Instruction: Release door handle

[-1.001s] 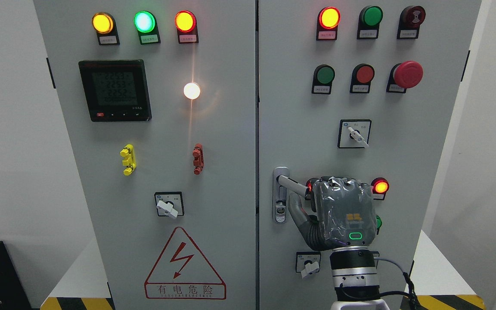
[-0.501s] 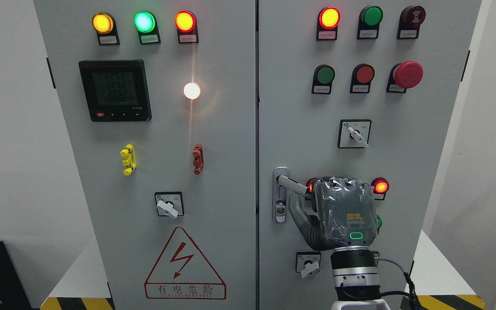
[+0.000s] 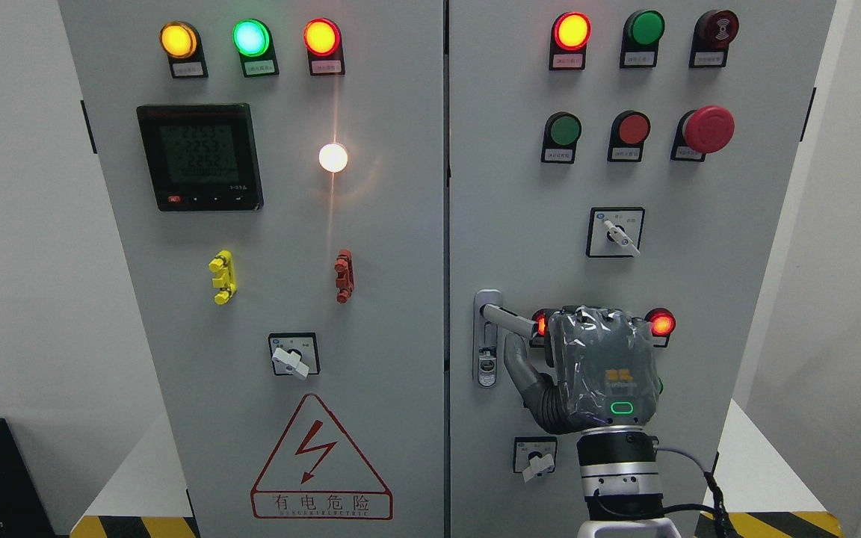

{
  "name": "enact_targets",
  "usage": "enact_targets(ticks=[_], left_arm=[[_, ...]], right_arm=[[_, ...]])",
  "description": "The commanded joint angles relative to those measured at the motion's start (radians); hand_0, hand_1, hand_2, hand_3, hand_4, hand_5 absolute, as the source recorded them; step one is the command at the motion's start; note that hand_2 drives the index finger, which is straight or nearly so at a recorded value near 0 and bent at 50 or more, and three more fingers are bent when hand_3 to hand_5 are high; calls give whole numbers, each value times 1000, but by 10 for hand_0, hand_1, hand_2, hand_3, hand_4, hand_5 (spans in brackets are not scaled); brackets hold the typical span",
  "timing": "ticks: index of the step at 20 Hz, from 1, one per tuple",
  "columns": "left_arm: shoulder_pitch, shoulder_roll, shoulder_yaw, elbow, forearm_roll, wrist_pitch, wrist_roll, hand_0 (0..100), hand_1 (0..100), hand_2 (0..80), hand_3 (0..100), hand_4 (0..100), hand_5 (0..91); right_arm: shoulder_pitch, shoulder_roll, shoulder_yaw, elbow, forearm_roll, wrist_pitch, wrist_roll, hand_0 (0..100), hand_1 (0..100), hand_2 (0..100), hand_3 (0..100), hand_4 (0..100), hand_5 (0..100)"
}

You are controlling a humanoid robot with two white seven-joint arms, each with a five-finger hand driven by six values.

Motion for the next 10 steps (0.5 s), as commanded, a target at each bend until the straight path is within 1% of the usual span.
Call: enact_targets(ticks=[1,10], left_arm=[[-28,0,0,29,0,0,1,120,556,0,0,0,0],[-28,0,0,29,0,0,1,120,556,0,0,0,0]], right_arm=[[-1,-1,-5,-1,2,0,0,526,463,908,1000,1000,1000],[-3,-1,-5,-1,2,0,-3,525,461,908,1000,1000,1000]])
